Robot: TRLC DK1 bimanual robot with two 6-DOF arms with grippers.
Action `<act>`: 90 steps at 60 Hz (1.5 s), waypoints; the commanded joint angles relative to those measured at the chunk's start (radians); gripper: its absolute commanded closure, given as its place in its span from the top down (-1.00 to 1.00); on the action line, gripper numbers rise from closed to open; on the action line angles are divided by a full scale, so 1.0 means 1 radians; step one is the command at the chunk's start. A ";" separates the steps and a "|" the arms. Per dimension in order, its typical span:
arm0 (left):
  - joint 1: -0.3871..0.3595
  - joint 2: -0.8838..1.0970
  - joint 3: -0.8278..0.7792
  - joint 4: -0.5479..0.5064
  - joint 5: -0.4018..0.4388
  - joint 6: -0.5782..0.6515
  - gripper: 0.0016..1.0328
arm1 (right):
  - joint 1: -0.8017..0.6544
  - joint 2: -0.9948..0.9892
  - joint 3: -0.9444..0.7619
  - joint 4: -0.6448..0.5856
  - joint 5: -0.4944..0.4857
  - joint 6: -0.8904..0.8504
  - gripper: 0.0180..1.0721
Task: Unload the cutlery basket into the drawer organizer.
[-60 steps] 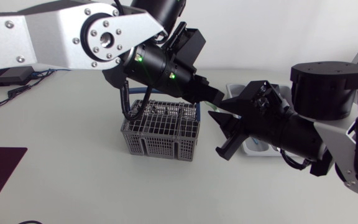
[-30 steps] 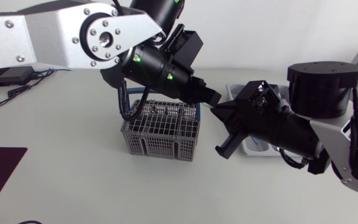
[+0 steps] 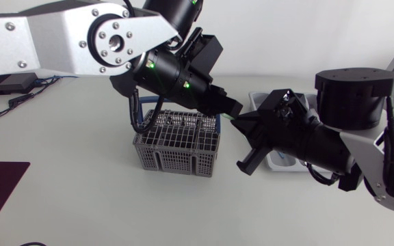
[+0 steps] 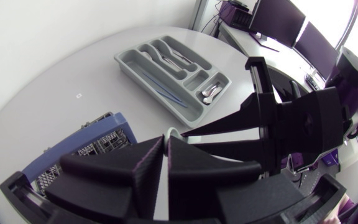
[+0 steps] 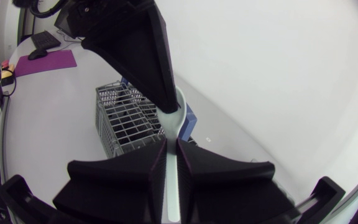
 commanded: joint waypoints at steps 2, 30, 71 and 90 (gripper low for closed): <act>0.005 -0.012 0.046 0.014 0.029 -0.028 -0.28 | 0.012 0.003 0.008 -0.011 -0.028 -0.011 -0.89; 0.024 -0.026 0.027 0.014 0.029 -0.019 0.08 | 0.013 -0.008 -0.011 -0.028 -0.041 -0.011 -0.89; 0.078 -0.010 -0.020 -0.163 0.043 0.205 0.62 | -0.221 -0.155 -0.038 -0.588 -0.433 -0.311 -0.18; 0.082 -0.009 -0.062 -0.186 0.041 0.263 0.75 | -0.137 -0.121 -0.101 -0.873 -0.436 -0.544 0.15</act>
